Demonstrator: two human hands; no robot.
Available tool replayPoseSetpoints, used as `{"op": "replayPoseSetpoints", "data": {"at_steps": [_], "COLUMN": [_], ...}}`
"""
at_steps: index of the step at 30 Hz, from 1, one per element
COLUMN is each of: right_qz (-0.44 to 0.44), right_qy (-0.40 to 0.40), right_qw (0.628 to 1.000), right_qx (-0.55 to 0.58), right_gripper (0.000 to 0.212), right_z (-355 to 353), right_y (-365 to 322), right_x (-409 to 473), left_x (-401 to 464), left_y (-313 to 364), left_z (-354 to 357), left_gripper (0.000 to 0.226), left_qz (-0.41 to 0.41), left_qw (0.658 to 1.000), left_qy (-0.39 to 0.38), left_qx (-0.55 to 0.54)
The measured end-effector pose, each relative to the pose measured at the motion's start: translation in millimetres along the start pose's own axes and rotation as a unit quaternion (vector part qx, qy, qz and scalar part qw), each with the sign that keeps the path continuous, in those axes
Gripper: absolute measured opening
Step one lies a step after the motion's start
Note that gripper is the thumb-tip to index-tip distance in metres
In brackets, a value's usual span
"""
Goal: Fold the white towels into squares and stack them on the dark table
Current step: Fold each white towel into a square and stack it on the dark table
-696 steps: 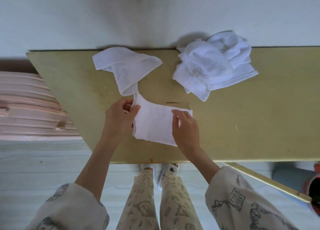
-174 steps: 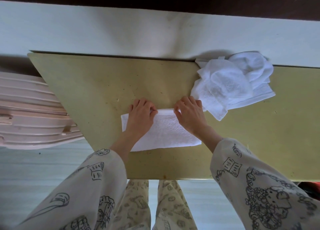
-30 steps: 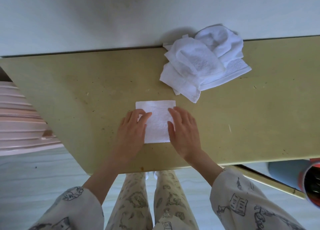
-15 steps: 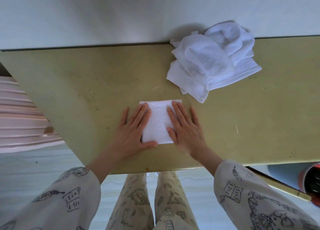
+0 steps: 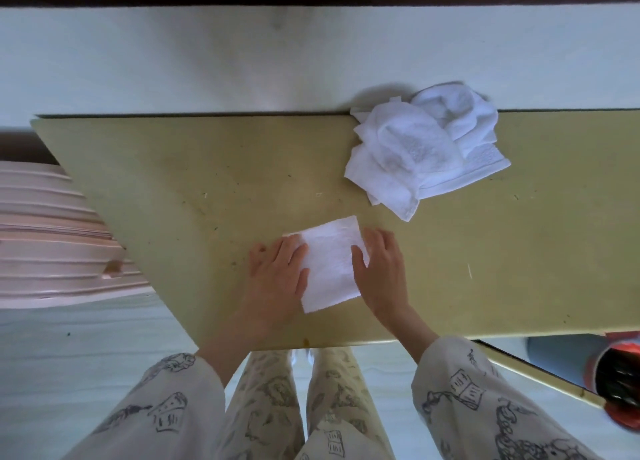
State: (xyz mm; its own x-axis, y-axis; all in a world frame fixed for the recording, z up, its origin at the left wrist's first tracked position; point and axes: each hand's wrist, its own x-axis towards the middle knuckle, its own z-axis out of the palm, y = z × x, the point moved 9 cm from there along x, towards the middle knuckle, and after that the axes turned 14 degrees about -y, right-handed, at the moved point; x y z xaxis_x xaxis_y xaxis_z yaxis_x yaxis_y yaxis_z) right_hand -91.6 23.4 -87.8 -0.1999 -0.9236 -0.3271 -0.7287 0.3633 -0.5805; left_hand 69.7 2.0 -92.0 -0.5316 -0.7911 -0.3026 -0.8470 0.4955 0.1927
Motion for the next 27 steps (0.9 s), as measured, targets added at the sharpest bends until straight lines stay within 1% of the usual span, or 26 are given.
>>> {"op": "replayPoseSetpoints", "data": {"at_steps": [2,3,4,6,7,8,10,12,15,17,18,20,21,23,25,27], "right_qz": [0.058,0.078,0.096,0.133,0.151,0.166,0.184,0.197,0.220,0.231,0.231,0.221,0.214,0.199,0.172,0.124], "right_qy": [-0.050,-0.074,-0.092,-0.118,-0.127,-0.136,-0.156,-0.175,-0.207,-0.225,-0.229,-0.229,-0.226,-0.232,-0.255,-0.277], "right_qw": [0.997,0.994,0.991,0.983,0.979,0.975,0.968,0.961,0.949,0.943,0.942,0.945,0.948,0.952,0.950,0.951], "right_qx": [0.003,-0.013,-0.029,-0.045,-0.051,-0.060,-0.077,-0.085,-0.089,-0.085,-0.082,-0.074,-0.059,-0.001,0.048,0.058], "right_gripper": [0.035,0.038,0.040,0.040,0.039,0.038,0.037,0.036,0.037,0.038,0.038,0.037,0.036,0.031,0.025,0.025], "right_z": [10.8,16.8,21.3,27.5,28.8,30.1,32.6,35.0,43.2,49.9,52.8,56.9,58.4,60.2,59.4,53.5], "right_y": [-1.0,-2.4,-3.9,-4.2,-3.8,-3.4,-3.4,-3.5,-1.7,-2.4,-4.2,-8.6,-11.4,-19.1,-32.7,-53.3], "right_x": [2.0,2.6,2.3,1.4,0.9,0.5,-0.7,-3.4,-9.5,-15.0,-18.1,-25.8,-29.6,-36.8,-41.6,-43.6], "left_x": [-5.6,-7.2,-8.9,-13.9,-16.4,-17.0,-15.3,-14.6,-19.7,-26.8,-30.8,-37.5,-40.5,-48.3,-59.8,-75.3], "left_y": [-5.2,-11.2,-19.7,-38.8,-44.5,-46.4,-44.6,-40.7,-36.3,-37.5,-39.0,-38.3,-34.7,-32.7,-42.3,-55.0], "left_z": [-8.1,-8.8,-6.2,10.2,16.1,20.1,26.1,29.5,28.8,27.9,28.6,32.3,32.6,28.2,19.9,6.9], "left_gripper": [0.021,0.019,0.020,0.036,0.043,0.047,0.048,0.042,0.028,0.024,0.028,0.041,0.043,0.040,0.039,0.037], "left_qz": [-0.040,-0.069,-0.107,-0.211,-0.247,-0.264,-0.262,-0.251,-0.240,-0.243,-0.244,-0.219,-0.189,-0.139,-0.137,-0.144], "left_qw": [0.999,0.996,0.991,0.960,0.945,0.936,0.928,0.923,0.917,0.899,0.885,0.859,0.850,0.843,0.836,0.836], "left_qy": [0.027,0.021,-0.001,-0.092,-0.122,-0.146,-0.194,-0.227,-0.225,-0.216,-0.217,-0.242,-0.264,-0.298,-0.300,-0.276], "left_qx": [-0.024,-0.049,-0.084,-0.160,-0.176,-0.182,-0.178,-0.181,-0.223,-0.294,-0.332,-0.395,-0.414,-0.425,-0.438,-0.451]}}
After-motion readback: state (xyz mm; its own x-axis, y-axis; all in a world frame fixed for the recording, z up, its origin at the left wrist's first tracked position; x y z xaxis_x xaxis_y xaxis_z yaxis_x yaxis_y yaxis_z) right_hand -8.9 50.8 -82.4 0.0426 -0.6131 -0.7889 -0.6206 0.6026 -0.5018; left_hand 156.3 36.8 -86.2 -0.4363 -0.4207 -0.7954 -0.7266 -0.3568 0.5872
